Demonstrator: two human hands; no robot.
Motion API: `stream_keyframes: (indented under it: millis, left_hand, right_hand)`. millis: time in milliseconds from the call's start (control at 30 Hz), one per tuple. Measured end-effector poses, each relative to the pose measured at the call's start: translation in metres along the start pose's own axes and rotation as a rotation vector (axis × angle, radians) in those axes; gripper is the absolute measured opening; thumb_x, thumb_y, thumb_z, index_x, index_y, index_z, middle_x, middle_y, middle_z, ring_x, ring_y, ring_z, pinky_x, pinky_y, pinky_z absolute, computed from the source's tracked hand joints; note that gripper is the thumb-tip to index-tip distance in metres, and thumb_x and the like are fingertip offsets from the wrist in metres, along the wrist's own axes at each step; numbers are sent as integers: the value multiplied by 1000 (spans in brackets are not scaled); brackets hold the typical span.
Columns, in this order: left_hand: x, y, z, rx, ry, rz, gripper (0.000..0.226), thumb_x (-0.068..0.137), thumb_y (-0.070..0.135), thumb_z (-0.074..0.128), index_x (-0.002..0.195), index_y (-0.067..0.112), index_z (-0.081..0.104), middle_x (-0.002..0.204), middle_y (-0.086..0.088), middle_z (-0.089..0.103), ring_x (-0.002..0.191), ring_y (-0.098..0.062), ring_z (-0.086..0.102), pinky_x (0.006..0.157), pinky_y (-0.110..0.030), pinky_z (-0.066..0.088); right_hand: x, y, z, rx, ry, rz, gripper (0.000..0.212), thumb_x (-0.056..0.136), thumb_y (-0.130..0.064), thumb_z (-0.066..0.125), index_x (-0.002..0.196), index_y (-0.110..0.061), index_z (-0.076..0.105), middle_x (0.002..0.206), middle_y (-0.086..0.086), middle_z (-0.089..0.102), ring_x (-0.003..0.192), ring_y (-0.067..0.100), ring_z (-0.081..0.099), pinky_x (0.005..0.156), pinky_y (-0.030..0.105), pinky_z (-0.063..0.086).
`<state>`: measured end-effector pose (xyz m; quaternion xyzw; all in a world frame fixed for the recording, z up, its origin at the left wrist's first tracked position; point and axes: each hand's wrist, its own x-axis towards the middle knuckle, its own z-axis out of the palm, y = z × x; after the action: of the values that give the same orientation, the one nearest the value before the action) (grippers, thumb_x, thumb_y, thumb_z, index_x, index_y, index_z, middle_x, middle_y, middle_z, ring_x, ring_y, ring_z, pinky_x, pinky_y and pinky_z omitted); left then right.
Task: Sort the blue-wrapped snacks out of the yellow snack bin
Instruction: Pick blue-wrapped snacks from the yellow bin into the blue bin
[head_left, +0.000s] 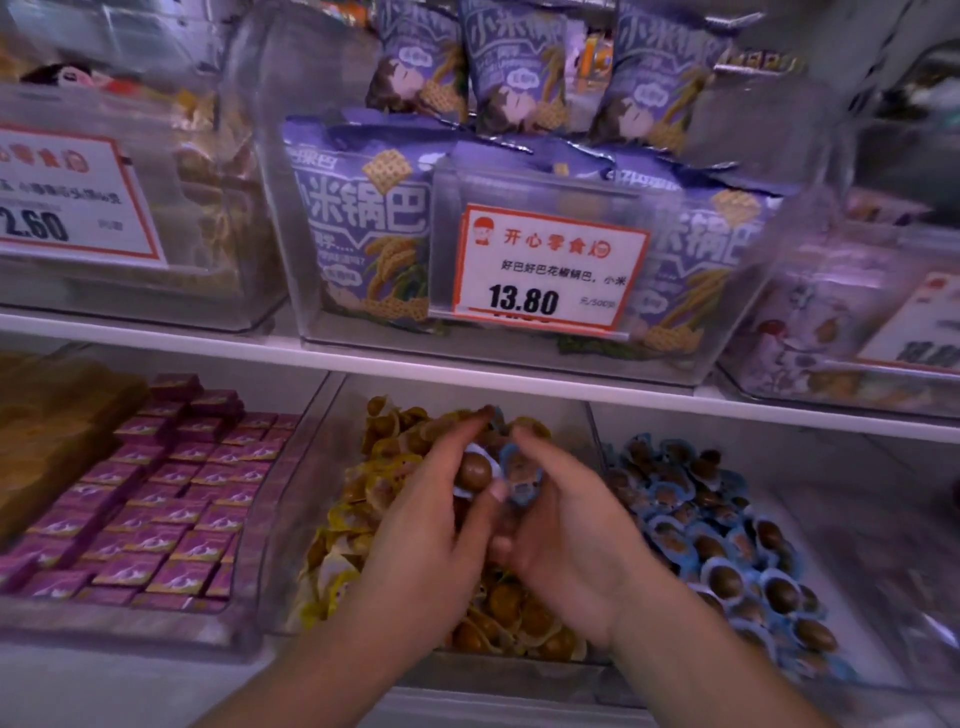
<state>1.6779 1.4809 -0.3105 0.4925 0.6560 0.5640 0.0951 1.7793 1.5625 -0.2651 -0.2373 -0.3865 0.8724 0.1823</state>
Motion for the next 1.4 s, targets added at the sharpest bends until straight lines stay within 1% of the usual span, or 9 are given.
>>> stream_keyframes:
  millis: [267,533,667,767,867,1033,1133,1233,1400]
  left_hand:
    - [-4,14,19,170,-184,235,68,94,66,34,154,42,12,162,21,11,150,-3,10,119,-22,14]
    - [-1,24,26,-12,-211,217,55,98,52,44,149,38,33,152,25,35,140,-1,35,111,-21,33]
    - [17,1,25,276,-259,172,40,95,47,46,132,35,57,137,22,50,129,5,44,108,-21,37]
    - [24,-16,20,453,-359,133,47,95,55,40,137,38,51,142,18,47,133,-5,44,109,-25,35]
    - [30,-26,15,645,-534,144,64,89,72,23,142,42,42,148,20,39,137,-7,38,114,-34,33]
    - [37,-25,17,768,-696,140,59,90,72,23,135,44,49,136,22,51,122,-6,52,106,-35,39]
    - [55,-25,18,679,-467,146,50,90,62,31,118,36,63,109,12,64,101,-11,61,88,-36,50]
    - [97,-33,31,793,-293,109,39,94,48,42,122,31,62,121,1,66,110,-22,60,96,-35,48]
    - [145,-55,55,855,-644,-89,59,84,58,59,135,29,53,131,-2,61,119,-22,57,100,-34,45]
  right_hand:
    - [-23,-14,-14,-88,188,-186,19,89,-8,65,107,-1,68,82,14,68,73,21,67,63,29,56]
    - [-40,-61,-65,-300,279,-406,20,85,-9,69,102,2,68,85,13,71,68,15,67,51,24,51]
    - [-37,-92,-135,-697,581,-390,14,92,-11,66,105,-8,70,98,9,73,78,12,69,79,36,60]
    - [-38,-104,-178,-1294,713,-241,24,94,-24,66,115,-15,71,107,-1,72,85,7,64,76,19,51]
    - [-33,-100,-182,-1417,798,-360,19,94,-21,62,110,-18,73,109,2,73,95,13,66,83,24,51]
    - [-9,-44,-115,-1102,376,-520,44,85,-52,59,126,-35,58,118,-20,63,111,-5,58,92,9,44]
    - [2,-7,-98,-1337,261,-545,52,84,-51,49,135,-46,41,142,-19,32,113,-13,36,91,-5,24]
    - [5,-2,-100,-1284,310,-588,46,89,-37,50,135,-41,47,142,-22,25,116,-8,31,85,-12,16]
    - [3,-4,-99,-1298,282,-591,51,84,-40,42,134,-39,49,141,-24,23,111,-14,26,87,-11,16]
